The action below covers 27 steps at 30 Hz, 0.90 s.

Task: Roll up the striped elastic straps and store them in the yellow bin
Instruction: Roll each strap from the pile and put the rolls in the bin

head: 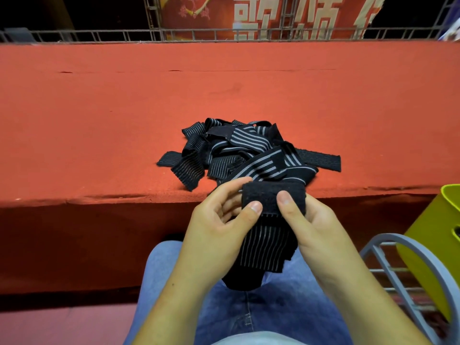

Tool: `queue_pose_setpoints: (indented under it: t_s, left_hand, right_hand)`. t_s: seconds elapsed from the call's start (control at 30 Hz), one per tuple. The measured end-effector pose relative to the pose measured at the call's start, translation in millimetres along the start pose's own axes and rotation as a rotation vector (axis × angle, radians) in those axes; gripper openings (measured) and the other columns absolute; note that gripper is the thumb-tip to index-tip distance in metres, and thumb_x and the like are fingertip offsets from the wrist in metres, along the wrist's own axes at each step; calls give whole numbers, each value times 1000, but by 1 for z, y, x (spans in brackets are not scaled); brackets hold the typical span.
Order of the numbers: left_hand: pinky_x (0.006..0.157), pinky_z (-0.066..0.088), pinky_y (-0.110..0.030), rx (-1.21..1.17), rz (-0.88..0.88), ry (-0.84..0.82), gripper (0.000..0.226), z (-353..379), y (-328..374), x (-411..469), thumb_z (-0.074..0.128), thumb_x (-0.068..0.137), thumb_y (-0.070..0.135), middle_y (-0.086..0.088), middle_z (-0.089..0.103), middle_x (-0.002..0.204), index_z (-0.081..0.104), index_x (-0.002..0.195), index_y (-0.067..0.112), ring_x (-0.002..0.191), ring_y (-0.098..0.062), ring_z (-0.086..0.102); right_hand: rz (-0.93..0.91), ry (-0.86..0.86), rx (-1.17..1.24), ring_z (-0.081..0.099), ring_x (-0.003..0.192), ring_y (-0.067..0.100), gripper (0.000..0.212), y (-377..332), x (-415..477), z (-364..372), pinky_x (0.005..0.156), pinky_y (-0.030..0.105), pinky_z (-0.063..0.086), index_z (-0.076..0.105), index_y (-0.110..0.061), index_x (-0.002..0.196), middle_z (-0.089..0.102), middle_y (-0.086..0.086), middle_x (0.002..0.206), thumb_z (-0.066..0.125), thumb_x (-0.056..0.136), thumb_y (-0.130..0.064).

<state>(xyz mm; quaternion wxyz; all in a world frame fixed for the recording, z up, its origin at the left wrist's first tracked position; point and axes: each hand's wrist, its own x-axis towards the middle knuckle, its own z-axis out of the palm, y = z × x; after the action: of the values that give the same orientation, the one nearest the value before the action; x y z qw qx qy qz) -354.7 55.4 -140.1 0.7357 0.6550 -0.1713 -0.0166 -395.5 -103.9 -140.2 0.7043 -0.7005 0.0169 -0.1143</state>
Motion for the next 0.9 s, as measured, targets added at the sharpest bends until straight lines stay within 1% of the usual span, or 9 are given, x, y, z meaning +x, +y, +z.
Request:
queue_pose_setpoints:
  t_s: [0.07, 0.13, 0.2, 0.3, 0.4, 0.53, 0.67, 0.77, 0.9]
  left_hand:
    - [94, 55, -23, -20, 5, -13, 30, 1, -1, 0, 70, 96, 5, 4, 79, 111, 70, 123, 19, 109, -11, 73]
    - [93, 56, -26, -8, 22, -14, 24, 1, -1, 0, 70, 96, 6, 2, 79, 109, 72, 118, 17, 107, -13, 74]
    - [96, 57, -33, 13, 37, -16, 21, 0, -2, 1, 69, 97, 6, 0, 79, 109, 73, 115, 15, 107, -16, 74]
    - [97, 57, -36, 14, 40, -10, 19, 1, -1, 0, 69, 97, 7, 0, 79, 109, 74, 114, 15, 106, -16, 74]
    - [97, 57, -35, 14, 47, 0, 20, 1, -1, 0, 69, 97, 7, 1, 79, 109, 73, 114, 15, 107, -15, 74]
    - [94, 55, -24, 0, 66, 9, 27, 2, 2, 0, 70, 94, 3, 3, 79, 111, 71, 117, 17, 108, -12, 73]
    - [92, 53, -20, 2, 92, 13, 34, 2, 5, 0, 72, 92, -2, 4, 78, 111, 71, 116, 21, 108, -11, 72]
    - [91, 53, -19, 17, 119, -8, 36, 3, 6, -1, 71, 91, -6, 3, 77, 113, 72, 115, 20, 111, -12, 71]
    - [103, 52, -25, 22, 140, -15, 39, 4, 6, -1, 70, 89, -11, 9, 74, 124, 71, 112, 20, 121, -7, 66]
  right_hand:
    - [-25, 6, -11, 75, 110, 11, 34, 0, 0, 0, 96, 36, 54, 75, -23, 116, 81, -6, 113, 60, 94, -44]
    - [-34, -2, -23, 75, 111, 13, 32, 1, 0, 0, 98, 39, 55, 75, -24, 117, 81, -4, 115, 60, 96, -43]
    - [-24, -2, -10, 75, 113, 15, 34, 1, 0, 1, 101, 42, 55, 75, -22, 119, 80, -3, 115, 60, 96, -42]
    - [21, -11, 37, 75, 114, 18, 40, 1, 1, 1, 104, 44, 55, 75, -17, 121, 81, 0, 116, 61, 94, -43]
    - [63, -25, 50, 75, 113, 18, 45, 1, 2, 1, 105, 44, 55, 76, -16, 120, 81, 1, 115, 61, 91, -48]
    - [116, -36, 82, 75, 115, 18, 55, -1, 1, 0, 104, 42, 53, 77, -17, 120, 81, 1, 116, 59, 86, -57]
    - [172, -27, 95, 76, 112, 21, 63, -3, 1, -1, 109, 53, 52, 81, -21, 113, 81, 4, 113, 59, 84, -72]
    - [205, -34, 77, 76, 113, 24, 77, -4, 2, -2, 112, 56, 49, 82, -20, 112, 81, 6, 113, 60, 78, -86]
    - [231, -48, 102, 76, 112, 22, 74, -5, 1, -1, 112, 54, 50, 83, -18, 110, 82, 6, 111, 53, 77, -76]
